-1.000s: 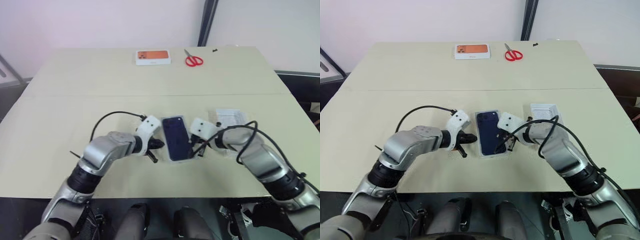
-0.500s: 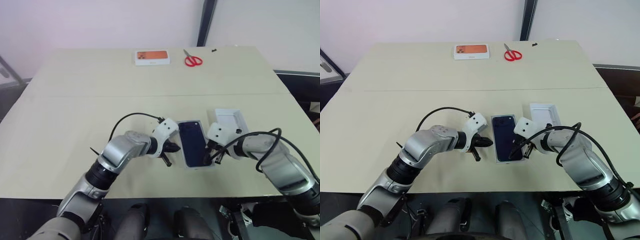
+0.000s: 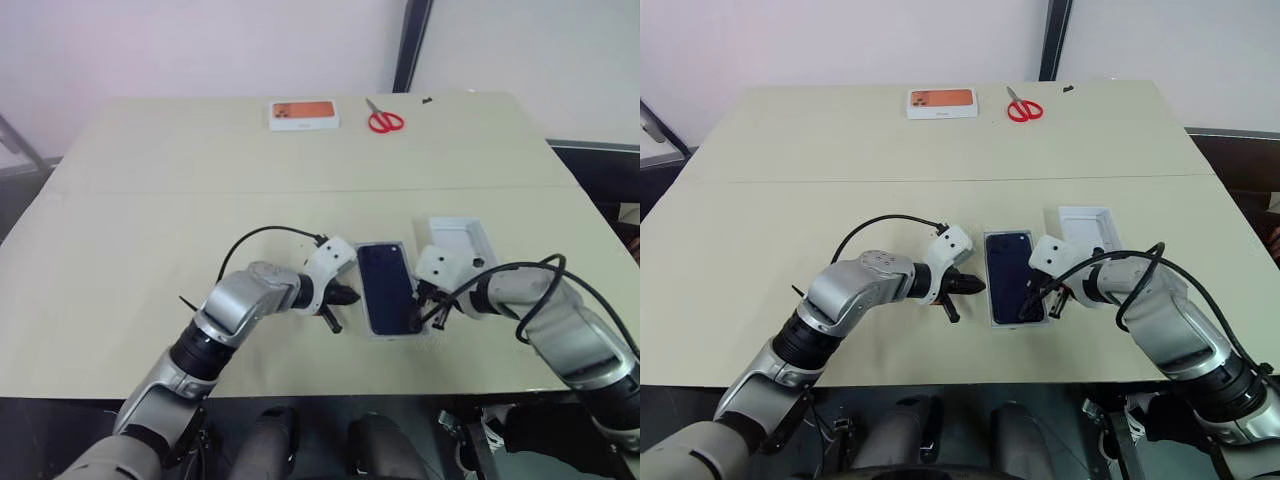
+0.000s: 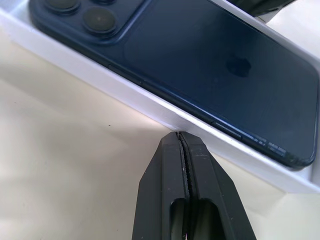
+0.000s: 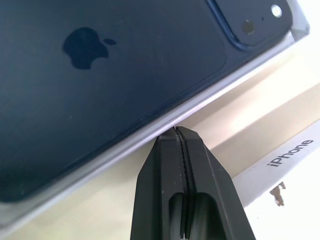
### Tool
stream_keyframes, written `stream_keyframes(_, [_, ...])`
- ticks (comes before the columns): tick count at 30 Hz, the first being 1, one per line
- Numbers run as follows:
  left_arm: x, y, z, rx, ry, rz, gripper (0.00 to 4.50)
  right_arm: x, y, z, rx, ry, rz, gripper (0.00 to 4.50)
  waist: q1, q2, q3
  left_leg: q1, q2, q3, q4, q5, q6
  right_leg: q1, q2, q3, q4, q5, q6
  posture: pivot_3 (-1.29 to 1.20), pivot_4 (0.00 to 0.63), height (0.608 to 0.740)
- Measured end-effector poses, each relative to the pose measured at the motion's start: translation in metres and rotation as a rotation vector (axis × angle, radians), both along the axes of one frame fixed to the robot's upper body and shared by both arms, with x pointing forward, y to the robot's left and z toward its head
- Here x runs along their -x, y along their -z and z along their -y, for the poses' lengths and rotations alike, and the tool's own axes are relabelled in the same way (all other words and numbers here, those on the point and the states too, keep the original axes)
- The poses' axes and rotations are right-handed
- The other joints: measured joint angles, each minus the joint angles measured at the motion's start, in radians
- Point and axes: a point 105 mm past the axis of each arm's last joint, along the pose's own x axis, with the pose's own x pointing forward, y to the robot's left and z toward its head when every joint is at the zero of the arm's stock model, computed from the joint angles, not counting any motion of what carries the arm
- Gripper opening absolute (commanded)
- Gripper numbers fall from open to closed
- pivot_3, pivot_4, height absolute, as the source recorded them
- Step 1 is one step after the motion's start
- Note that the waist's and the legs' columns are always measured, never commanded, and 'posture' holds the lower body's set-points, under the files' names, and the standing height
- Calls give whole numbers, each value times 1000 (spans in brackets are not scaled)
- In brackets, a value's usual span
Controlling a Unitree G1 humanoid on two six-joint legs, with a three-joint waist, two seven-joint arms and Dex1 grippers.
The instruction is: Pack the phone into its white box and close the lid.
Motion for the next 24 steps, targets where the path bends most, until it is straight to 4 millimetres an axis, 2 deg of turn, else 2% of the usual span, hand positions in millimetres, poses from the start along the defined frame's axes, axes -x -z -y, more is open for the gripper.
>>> stream_keyframes(2, [0,0,-1,3,-5,-2,48,1,-6,3,-7,-12,2,0,0,0,0,0,0,0,0,0,0,0,0,0,0,0,0,0,150,740])
stream_keyframes(4, [0,1,-4,11,-16,-7,0,0,-14,3,-45,-11,2,546,0,0,0,0,0,0,0,0,0,0,0,0,0,0,0,0,150,740])
stream_keyframes(6, [1,-2,-8,32,-17,-9,0,-2,-25,5,-82,6,10,1314,0,0,0,0,0,0,0,0,0,0,0,0,0,0,0,0,150,740])
stream_keyframes(10, [4,-20,-21,90,-2,55,0,-8,-44,14,-170,97,27,3412,-4,0,0,0,0,0,-1,0,0,0,0,0,0,0,0,0,150,740])
stream_keyframes(13, [5,-34,-36,155,14,129,0,-20,-49,28,-250,266,13,3412,-2,0,0,0,1,0,-1,0,-1,-1,0,0,0,0,0,0,150,740])
stream_keyframes(18, [12,-58,-59,261,86,367,0,-26,-35,32,-359,498,-132,3412,-2,0,0,0,1,1,-2,1,-2,-1,0,1,0,0,0,0,150,740])
stream_keyframes(24, [29,-54,-71,244,208,457,0,-30,-18,39,-363,690,-210,3412,2,1,0,-1,0,1,-2,0,0,-1,-1,1,-1,0,0,0,150,740])
